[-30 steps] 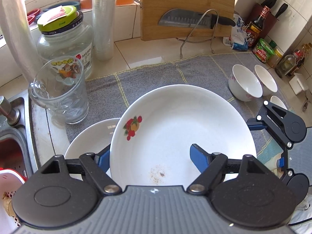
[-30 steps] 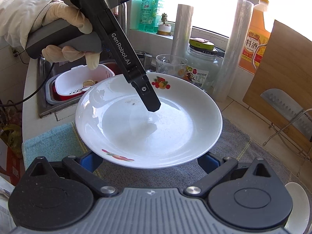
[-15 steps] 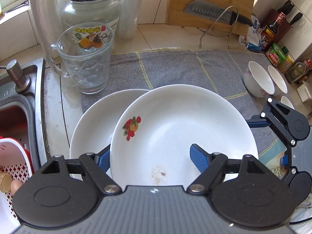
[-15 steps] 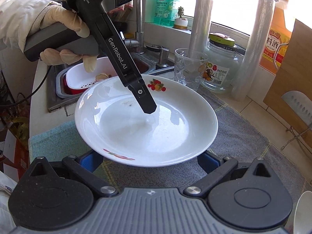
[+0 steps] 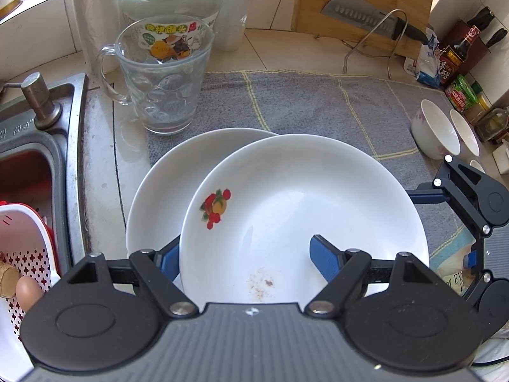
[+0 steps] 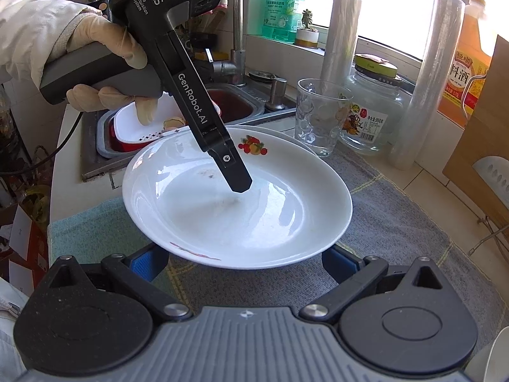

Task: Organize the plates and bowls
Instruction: 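Carry the fruit-decal plate onto the stack by the sink with the left tool while the right tool steadies it, then set the plate on the stack, open the left tool, lift the right tool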

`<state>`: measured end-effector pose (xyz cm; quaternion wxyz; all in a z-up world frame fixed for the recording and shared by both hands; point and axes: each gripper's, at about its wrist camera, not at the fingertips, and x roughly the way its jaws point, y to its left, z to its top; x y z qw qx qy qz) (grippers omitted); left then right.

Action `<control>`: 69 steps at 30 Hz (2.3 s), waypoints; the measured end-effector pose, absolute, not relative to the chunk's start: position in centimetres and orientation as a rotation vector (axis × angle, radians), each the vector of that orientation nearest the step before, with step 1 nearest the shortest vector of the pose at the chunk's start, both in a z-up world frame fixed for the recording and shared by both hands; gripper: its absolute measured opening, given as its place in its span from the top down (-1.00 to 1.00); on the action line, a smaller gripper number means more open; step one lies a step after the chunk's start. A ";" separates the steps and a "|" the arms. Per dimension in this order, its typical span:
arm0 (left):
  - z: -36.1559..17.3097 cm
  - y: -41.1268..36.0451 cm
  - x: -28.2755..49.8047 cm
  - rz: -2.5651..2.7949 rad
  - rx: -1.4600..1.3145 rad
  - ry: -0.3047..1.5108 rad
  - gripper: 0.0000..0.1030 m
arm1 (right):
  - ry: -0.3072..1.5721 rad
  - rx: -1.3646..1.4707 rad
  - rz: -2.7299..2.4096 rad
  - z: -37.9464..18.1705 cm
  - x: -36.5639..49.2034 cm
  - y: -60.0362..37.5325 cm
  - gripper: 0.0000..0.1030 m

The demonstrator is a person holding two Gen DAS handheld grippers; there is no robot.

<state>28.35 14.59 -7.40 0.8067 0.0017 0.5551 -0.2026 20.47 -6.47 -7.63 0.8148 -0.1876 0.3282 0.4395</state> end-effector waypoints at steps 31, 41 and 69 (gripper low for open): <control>-6.4 17.4 26.0 -0.345 -0.051 1.182 -0.56 | 0.670 -0.407 0.997 -7.9 21.0 -5.1 -1.00; -6.1 18.1 25.4 -0.314 -0.031 1.165 -0.56 | 0.664 -0.397 0.954 -7.7 21.1 -5.5 -1.00; -4.7 1.0 21.3 -0.547 0.315 0.691 -0.77 | 0.761 -0.297 0.347 -5.7 17.8 -19.5 -1.00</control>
